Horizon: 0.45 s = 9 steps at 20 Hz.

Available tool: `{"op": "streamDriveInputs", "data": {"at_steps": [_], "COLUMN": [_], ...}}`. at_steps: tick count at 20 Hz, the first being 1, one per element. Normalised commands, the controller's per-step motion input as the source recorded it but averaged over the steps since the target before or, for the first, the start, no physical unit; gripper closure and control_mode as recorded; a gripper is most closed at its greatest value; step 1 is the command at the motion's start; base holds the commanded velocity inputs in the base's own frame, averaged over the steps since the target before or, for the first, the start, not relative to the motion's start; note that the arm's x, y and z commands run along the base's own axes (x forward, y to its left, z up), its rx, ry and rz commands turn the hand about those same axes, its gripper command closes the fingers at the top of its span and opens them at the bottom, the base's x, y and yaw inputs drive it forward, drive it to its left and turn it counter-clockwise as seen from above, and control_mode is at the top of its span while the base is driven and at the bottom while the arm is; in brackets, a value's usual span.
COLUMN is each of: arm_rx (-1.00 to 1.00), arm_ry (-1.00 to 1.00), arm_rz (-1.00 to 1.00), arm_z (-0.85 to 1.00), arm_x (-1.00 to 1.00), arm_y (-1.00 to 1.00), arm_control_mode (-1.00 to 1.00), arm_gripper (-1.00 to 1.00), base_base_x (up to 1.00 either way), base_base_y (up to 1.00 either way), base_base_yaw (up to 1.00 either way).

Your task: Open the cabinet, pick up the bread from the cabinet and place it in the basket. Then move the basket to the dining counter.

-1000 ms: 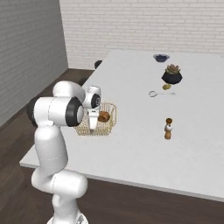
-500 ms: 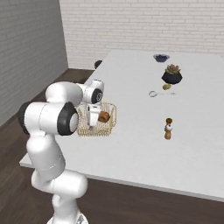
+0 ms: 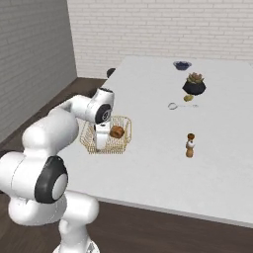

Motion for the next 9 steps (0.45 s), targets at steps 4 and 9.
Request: {"op": "streamDriveInputs", "data": {"at_steps": [4,9], "arm_rx": [0.0,0.0], "arm_ry": [-0.33,-0.17], "arm_rz": [0.0,0.0], "arm_z": [0.53,0.62], "arm_x": [-1.0,-1.0], "arm_y": [0.0,-0.01], "arm_control_mode": [-1.0,-1.0], "arm_gripper": [-1.0,-1.0], "base_base_x": [0.0,0.0], "base_base_y": [0.0,0.0], "base_base_yaw": [0.0,0.0]}}
